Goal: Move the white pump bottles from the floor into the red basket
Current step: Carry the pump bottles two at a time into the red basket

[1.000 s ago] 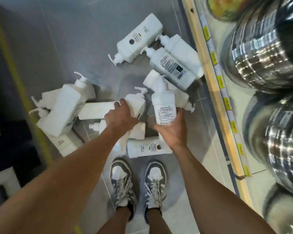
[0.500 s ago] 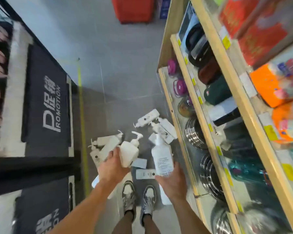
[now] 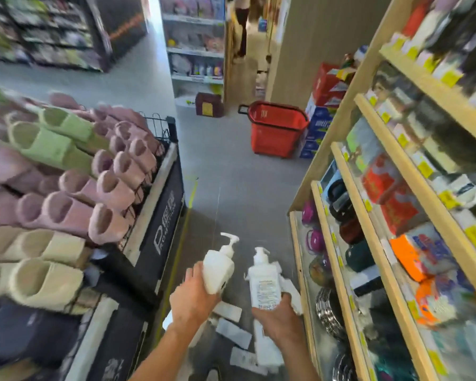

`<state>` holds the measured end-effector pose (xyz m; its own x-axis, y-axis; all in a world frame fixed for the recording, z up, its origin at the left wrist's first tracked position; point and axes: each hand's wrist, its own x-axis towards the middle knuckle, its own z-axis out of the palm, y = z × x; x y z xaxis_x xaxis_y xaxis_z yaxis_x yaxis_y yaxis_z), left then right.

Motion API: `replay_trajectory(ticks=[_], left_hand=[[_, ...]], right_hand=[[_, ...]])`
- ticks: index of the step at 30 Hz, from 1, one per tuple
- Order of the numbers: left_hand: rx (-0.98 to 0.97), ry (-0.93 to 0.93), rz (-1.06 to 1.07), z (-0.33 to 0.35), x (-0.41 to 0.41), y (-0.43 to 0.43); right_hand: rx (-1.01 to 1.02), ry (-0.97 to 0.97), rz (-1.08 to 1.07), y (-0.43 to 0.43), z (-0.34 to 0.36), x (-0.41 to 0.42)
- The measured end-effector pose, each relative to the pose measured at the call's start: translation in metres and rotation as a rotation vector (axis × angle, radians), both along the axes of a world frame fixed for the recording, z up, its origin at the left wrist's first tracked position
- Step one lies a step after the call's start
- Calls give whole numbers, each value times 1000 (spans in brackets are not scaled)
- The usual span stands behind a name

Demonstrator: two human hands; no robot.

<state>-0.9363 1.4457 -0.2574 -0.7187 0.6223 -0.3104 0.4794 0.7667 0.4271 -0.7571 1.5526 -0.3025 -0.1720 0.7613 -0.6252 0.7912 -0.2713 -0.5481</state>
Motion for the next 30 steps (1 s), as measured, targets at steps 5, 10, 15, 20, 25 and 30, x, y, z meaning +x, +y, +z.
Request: replay_trajectory(ticks=[5, 10, 15, 20, 25, 30], left_hand=[[27, -1, 200, 17, 5, -40], [55, -60, 492, 22, 19, -75], [85, -91, 785, 28, 49, -105], [72, -92, 998, 22, 96, -152], [84, -128, 1285, 18, 150, -219], [149, -89, 1555, 26, 204, -285]], right_hand=[[38, -28, 194, -4, 19, -22], [89, -25, 414, 2, 35, -37], [74, -4, 615, -1, 33, -56], [30, 27, 835, -35, 14, -68], [36, 7, 1103, -97, 13, -75], [114, -38, 1380, -173, 23, -72]])
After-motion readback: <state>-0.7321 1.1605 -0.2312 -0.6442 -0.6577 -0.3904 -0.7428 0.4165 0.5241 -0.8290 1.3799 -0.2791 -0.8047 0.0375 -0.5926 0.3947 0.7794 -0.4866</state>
